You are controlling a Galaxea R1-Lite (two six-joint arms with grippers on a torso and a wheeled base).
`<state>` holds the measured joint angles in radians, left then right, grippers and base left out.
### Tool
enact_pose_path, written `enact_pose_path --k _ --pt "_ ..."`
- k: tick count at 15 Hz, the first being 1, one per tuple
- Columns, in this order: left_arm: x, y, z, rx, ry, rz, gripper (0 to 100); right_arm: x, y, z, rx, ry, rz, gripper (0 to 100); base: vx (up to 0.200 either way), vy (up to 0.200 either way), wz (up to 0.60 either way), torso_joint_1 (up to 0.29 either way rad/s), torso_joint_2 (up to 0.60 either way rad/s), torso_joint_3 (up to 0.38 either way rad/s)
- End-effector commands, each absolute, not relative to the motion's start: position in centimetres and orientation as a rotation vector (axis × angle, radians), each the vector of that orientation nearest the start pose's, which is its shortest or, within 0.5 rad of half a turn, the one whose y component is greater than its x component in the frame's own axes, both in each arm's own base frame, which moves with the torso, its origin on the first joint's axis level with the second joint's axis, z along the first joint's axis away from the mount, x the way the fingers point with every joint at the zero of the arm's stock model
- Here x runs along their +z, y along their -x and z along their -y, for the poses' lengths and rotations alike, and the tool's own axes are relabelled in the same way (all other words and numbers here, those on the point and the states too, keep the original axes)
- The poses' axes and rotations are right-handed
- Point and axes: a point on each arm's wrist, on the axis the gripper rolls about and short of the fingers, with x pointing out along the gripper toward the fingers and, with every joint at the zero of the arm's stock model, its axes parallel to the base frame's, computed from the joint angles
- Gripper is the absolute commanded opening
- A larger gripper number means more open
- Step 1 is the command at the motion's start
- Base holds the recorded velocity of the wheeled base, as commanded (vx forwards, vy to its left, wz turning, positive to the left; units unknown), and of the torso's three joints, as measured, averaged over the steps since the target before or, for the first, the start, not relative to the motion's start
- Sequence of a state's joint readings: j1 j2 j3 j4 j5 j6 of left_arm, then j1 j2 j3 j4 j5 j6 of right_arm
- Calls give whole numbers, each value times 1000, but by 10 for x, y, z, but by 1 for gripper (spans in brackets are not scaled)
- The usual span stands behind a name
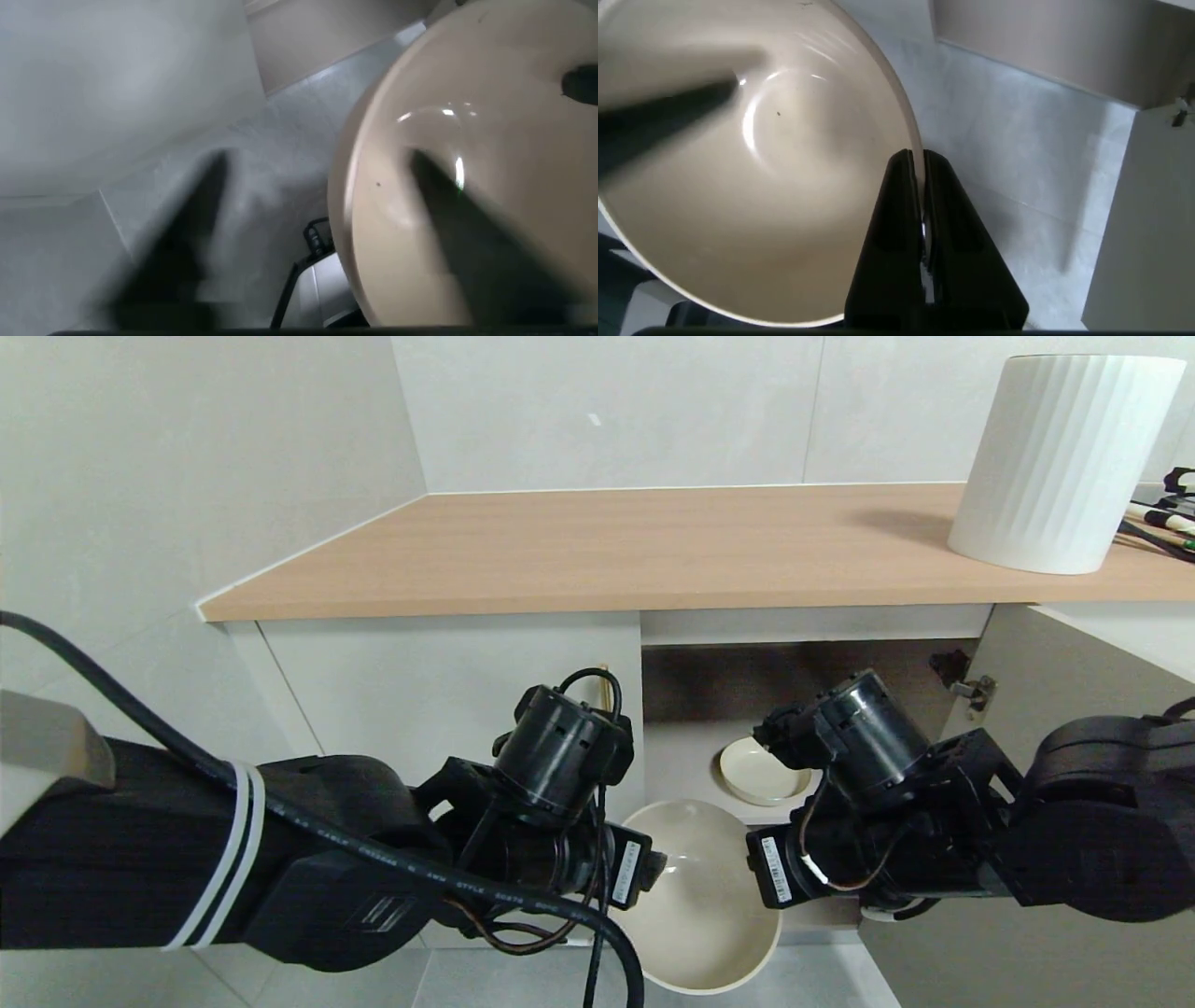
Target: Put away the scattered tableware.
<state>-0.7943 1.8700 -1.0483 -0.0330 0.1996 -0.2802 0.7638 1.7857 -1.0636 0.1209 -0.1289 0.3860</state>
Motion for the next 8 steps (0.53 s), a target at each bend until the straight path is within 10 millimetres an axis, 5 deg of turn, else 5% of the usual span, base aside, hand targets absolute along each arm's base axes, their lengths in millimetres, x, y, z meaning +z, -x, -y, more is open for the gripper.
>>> enact_pose_path --k 1,5,8 --pt "140 -237 235 -458 -111 -762 100 151 -235 -212 400 18 -882 0 0 0 0 0 0 0" --pt "146 -235 233 -458 -103 -743 100 117 -301 -199 148 -95 -891 0 0 0 0 0 0 0" --pt "146 -236 233 -457 -103 -743 100 111 -344 -186 -47 -221 -829 0 0 0 0 0 0 0"
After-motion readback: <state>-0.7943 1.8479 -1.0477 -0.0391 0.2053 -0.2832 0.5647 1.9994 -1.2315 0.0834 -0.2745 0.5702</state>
